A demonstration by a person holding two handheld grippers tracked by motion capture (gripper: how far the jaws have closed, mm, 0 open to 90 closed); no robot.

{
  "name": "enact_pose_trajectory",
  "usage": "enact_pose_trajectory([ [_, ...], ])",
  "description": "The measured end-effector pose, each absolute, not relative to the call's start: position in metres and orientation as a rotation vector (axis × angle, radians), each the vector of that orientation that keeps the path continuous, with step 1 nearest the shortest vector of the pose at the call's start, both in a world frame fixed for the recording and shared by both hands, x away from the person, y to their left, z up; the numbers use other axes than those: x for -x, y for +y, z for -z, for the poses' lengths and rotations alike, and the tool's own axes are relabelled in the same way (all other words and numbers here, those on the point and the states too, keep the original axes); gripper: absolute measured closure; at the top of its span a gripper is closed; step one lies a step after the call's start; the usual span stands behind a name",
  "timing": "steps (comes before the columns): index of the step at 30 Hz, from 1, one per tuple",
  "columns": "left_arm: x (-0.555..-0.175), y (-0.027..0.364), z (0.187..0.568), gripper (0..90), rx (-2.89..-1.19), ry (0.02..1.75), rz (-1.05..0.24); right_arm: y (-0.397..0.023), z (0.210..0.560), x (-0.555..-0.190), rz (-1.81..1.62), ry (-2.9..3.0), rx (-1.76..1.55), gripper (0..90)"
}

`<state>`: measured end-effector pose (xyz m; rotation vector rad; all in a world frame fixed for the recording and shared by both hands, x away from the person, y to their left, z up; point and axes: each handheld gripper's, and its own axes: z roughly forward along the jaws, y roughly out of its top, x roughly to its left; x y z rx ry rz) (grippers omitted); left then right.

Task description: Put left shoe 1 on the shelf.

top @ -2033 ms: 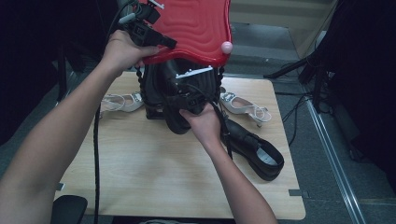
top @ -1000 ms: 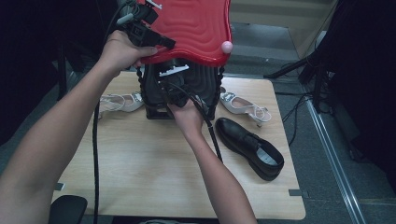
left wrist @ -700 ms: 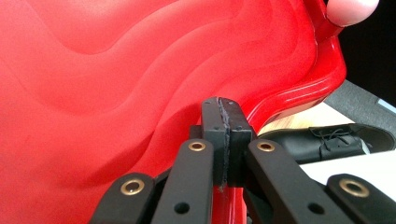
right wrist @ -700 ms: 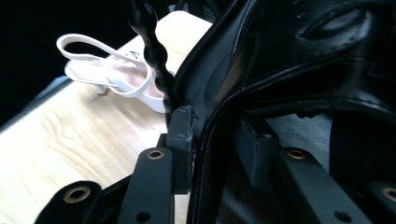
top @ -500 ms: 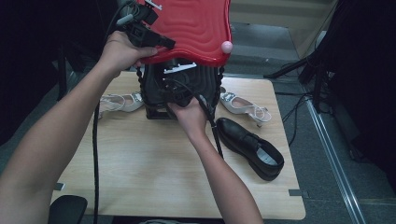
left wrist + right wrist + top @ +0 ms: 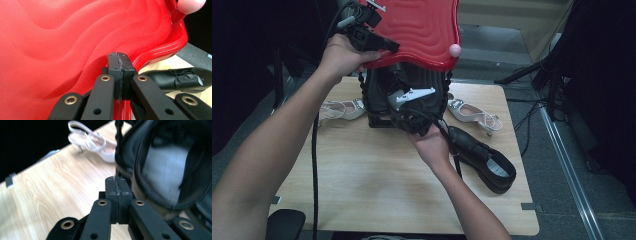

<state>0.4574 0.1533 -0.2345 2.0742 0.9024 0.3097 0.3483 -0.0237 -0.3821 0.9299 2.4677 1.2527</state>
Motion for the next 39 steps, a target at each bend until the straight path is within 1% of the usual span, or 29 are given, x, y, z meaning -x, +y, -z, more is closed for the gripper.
enact_pose_trajectory([
  [8, -0.457, 0.154, 0.235, 90.0, -2.064, 0.903, -0.309, -0.045, 0.422, -0.352, -1.22, 2.505, -1.014, 90.0],
  [13, -0.456, 0.153, 0.236, 90.0, -2.064, 0.902, -0.318, -0.052, 0.435, -0.358, -1.199, 2.487, -1.076, 90.0],
  [20, -0.455, 0.157, 0.236, 90.0, -2.06, 0.91, -0.307, -0.05, 0.43, -0.367, -1.259, 2.462, -1.149, 90.0],
  [27, -0.454, 0.157, 0.236, 90.0, -2.062, 0.911, -0.321, -0.04, 0.423, -0.366, -1.268, 2.458, -1.122, 90.0],
  [39, -0.453, 0.158, 0.237, 90.0, -2.058, 0.905, -0.326, -0.02, 0.419, -0.378, -1.27, 2.46, -1.133, 90.0],
])
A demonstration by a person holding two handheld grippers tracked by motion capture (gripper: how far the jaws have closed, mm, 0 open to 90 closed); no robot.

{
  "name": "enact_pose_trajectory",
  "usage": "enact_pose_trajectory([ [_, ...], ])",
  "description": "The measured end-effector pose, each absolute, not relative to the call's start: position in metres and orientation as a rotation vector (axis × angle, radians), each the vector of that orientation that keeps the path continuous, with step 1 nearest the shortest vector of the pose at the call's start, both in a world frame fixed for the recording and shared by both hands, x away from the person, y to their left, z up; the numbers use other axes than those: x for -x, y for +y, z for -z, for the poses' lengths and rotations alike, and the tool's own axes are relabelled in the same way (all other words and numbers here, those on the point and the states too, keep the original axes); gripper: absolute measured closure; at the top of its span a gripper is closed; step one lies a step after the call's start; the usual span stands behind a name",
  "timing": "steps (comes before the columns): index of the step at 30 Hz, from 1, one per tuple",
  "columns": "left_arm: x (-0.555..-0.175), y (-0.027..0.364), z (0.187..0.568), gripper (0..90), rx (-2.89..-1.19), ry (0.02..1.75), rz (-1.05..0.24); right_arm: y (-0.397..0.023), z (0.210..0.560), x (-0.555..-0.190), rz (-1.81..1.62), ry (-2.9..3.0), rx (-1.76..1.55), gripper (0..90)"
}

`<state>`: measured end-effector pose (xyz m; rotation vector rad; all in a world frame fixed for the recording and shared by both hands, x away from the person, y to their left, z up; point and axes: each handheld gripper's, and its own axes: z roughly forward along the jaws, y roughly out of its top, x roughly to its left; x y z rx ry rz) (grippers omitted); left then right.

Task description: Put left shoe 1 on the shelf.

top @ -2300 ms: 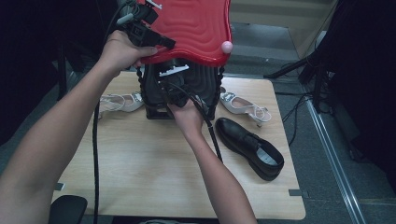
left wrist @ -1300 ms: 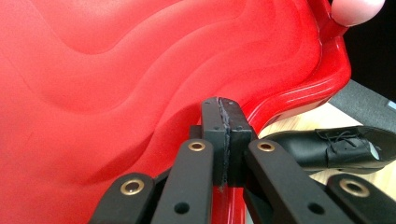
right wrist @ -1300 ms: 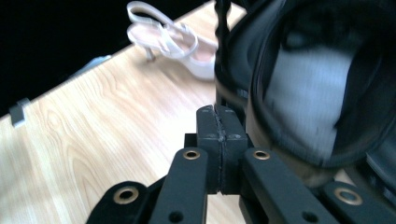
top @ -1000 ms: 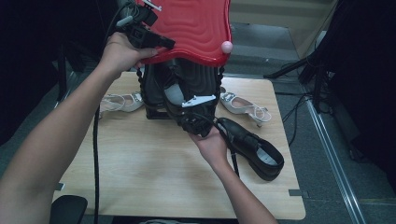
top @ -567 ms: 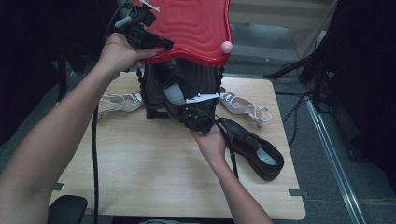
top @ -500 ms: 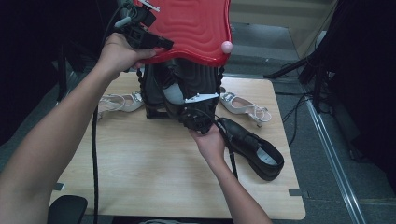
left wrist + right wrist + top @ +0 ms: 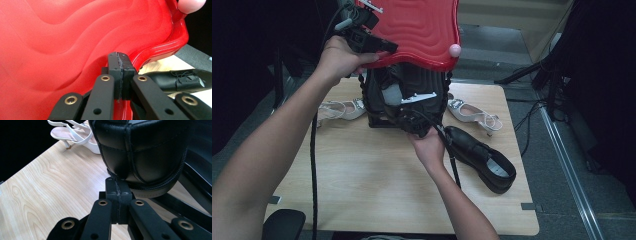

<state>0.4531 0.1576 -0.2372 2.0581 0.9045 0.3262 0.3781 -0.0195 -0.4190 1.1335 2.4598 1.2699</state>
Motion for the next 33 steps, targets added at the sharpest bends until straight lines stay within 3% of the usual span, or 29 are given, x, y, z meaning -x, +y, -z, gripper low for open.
enact_pose_trajectory([
  [33, -0.453, 0.157, 0.237, 90.0, -2.062, 0.904, -0.331, 0.034, 0.421, -0.424, -1.225, 2.46, -1.163, 90.0],
])
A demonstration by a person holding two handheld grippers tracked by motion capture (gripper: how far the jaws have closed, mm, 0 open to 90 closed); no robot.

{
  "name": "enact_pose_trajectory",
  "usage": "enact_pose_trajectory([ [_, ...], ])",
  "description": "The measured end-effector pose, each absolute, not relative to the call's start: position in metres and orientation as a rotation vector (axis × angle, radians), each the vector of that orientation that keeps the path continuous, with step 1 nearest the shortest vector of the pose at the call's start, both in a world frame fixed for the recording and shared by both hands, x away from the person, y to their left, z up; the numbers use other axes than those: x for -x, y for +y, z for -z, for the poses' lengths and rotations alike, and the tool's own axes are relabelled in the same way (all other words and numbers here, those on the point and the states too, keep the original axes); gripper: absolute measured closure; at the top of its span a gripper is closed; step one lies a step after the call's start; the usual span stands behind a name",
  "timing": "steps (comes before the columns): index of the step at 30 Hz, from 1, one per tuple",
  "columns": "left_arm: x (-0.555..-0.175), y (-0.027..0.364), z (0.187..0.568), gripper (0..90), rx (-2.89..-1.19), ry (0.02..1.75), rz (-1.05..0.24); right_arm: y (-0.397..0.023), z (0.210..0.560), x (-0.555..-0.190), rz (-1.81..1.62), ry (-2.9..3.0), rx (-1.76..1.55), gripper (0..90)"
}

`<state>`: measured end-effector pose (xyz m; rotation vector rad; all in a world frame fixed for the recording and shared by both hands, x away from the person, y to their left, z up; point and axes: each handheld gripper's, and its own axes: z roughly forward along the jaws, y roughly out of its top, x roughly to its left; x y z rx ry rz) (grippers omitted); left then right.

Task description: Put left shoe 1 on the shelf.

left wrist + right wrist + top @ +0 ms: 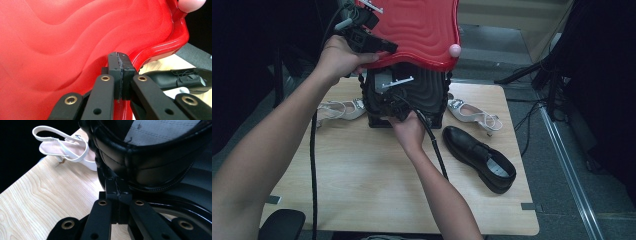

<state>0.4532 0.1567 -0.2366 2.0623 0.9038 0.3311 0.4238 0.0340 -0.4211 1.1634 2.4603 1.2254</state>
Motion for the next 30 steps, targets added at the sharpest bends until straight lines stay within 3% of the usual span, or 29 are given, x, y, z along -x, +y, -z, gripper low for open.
enact_pose_trajectory([
  [8, -0.451, 0.154, 0.235, 90.0, -2.075, 0.906, -0.371, 0.022, 0.418, -0.409, -1.301, 2.491, -1.126, 89.5],
  [15, -0.44, 0.157, 0.226, 76.1, -2.063, 0.89, -0.318, 0.003, 0.411, -0.388, -1.345, 2.531, -1.046, 84.1],
  [18, -0.431, 0.161, 0.222, 67.7, -2.066, 0.886, -0.271, -0.008, 0.411, -0.382, -1.391, 2.569, -1.009, 74.5],
  [22, -0.417, 0.164, 0.223, 60.1, -2.055, 0.872, -0.234, -0.026, 0.414, -0.372, -1.453, 2.562, -0.98, 69.2],
  [30, -0.395, 0.17, 0.243, 52.1, -2.061, 0.853, -0.205, -0.055, 0.419, -0.353, -1.448, 2.569, -0.963, 62.8],
])
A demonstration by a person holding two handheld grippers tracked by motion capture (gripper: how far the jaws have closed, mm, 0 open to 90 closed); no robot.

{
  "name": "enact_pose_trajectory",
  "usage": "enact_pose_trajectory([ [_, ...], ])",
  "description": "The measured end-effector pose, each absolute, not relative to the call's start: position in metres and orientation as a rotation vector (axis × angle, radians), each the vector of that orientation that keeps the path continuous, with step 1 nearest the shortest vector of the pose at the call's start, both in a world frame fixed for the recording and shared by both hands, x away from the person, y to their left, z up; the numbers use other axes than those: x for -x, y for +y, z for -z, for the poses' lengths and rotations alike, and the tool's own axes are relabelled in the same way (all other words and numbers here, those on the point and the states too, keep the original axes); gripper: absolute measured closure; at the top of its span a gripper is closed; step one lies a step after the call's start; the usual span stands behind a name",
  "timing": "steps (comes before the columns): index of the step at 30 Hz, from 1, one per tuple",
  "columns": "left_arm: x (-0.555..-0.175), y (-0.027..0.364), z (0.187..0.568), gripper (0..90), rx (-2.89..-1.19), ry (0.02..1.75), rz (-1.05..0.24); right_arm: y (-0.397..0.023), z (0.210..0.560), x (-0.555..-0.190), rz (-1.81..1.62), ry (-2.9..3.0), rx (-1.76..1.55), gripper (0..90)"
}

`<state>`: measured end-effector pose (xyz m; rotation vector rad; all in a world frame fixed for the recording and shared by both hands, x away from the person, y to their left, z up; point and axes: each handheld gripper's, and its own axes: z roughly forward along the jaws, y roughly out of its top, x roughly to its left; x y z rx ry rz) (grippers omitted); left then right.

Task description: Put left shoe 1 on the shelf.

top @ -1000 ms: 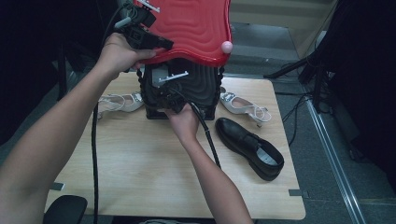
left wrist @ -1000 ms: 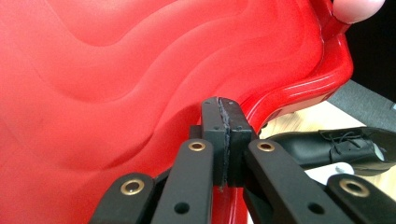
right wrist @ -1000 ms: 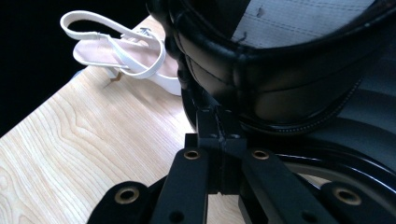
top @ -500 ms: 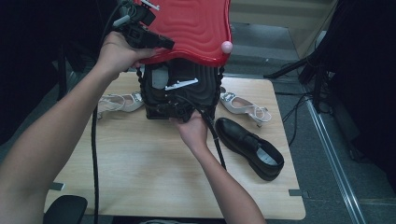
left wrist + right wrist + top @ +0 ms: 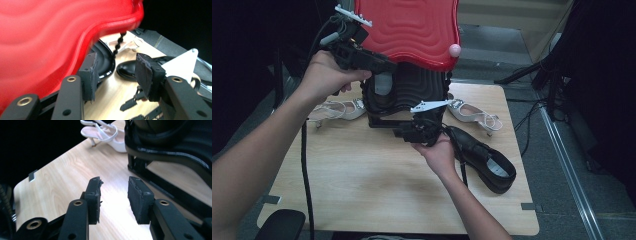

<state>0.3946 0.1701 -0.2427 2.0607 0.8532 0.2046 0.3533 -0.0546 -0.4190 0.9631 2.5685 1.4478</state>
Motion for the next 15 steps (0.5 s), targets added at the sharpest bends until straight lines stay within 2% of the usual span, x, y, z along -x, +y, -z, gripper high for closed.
enact_pose_trajectory([
  [15, -0.368, 0.177, 0.293, 50.3, -2.064, 0.878, -0.158, -0.1, 0.432, -0.328, -1.426, 2.586, -0.966, 58.1],
])
